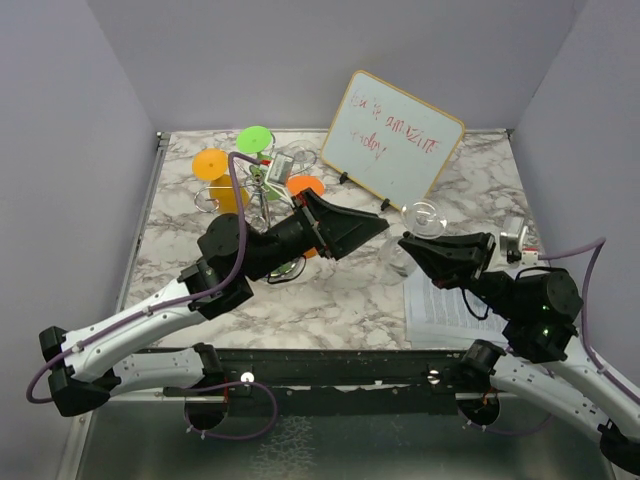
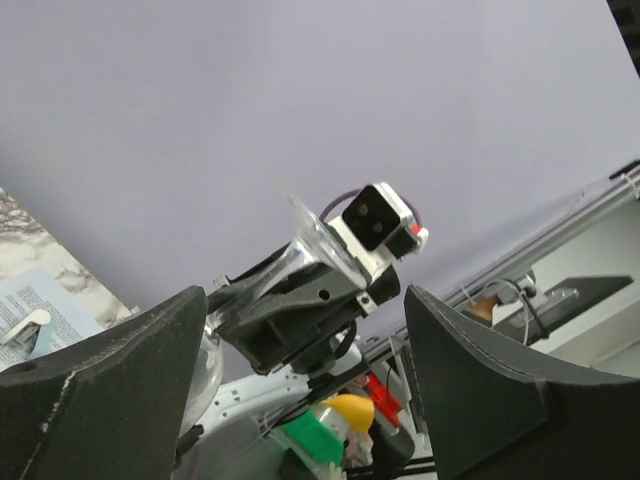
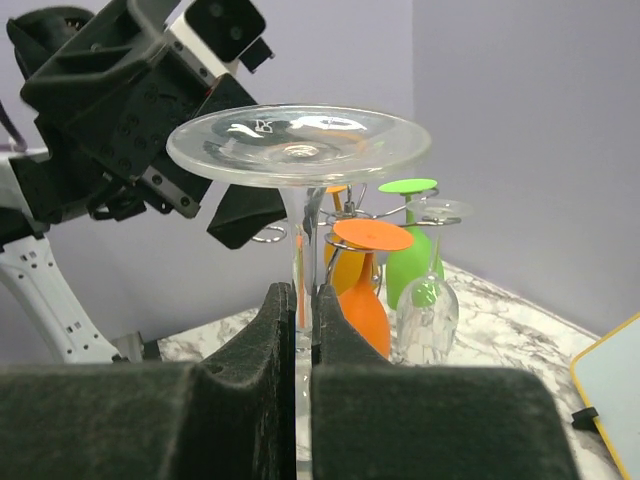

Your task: Place the wine glass upside down on the wine glass rack

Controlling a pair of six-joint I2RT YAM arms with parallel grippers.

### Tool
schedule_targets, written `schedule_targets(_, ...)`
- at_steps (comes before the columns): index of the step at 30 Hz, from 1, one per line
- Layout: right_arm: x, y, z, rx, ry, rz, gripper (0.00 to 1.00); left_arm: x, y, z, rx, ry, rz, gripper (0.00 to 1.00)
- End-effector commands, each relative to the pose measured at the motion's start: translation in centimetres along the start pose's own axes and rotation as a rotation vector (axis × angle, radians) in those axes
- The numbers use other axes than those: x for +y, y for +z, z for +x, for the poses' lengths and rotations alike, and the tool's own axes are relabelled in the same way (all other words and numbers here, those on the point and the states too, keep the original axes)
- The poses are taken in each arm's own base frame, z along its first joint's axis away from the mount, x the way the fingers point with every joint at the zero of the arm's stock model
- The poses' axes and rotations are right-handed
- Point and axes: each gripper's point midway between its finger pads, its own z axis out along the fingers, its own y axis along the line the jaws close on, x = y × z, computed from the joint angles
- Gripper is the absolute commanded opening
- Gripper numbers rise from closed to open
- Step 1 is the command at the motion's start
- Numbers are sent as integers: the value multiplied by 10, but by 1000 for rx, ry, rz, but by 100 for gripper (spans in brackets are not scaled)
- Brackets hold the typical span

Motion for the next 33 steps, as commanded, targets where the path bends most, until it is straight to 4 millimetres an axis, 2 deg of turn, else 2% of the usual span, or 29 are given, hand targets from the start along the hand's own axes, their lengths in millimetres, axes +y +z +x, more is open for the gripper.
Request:
schedule_targets(1,15,-1,-4,-34,-90,-108,1,-1,-5,-26,-105,-31,-79,81)
schedule_targets(5,23,4,12,17,-79,-161,1,7,-22,-56,-207,129,-192,81)
schedule_targets(8,28,9,27,54,-42,-197,1,4,-39,-81,-277,252,-256,81)
schedule_targets(11,35,15,40,86,11,-240,1,3,-52,-99,-303,376,-331,81)
schedule_targets(15,41,23,55,86,78,-277,1,14,-71,-118,-308,533,-474,81)
schedule_targets(20,38,39,71,78,155,-265,1,36,-117,-156,-409,689,-750,82)
schedule_targets(23,35,52,78,66,185,-244,1,38,-147,-176,-484,742,-875,82)
schedule_targets(28,44,77,89,58,204,-220,1,42,-179,-187,-534,785,-987,82)
schedule_targets(33,60,104,116,80,202,-163,1,48,-193,-186,-526,803,-1025,82)
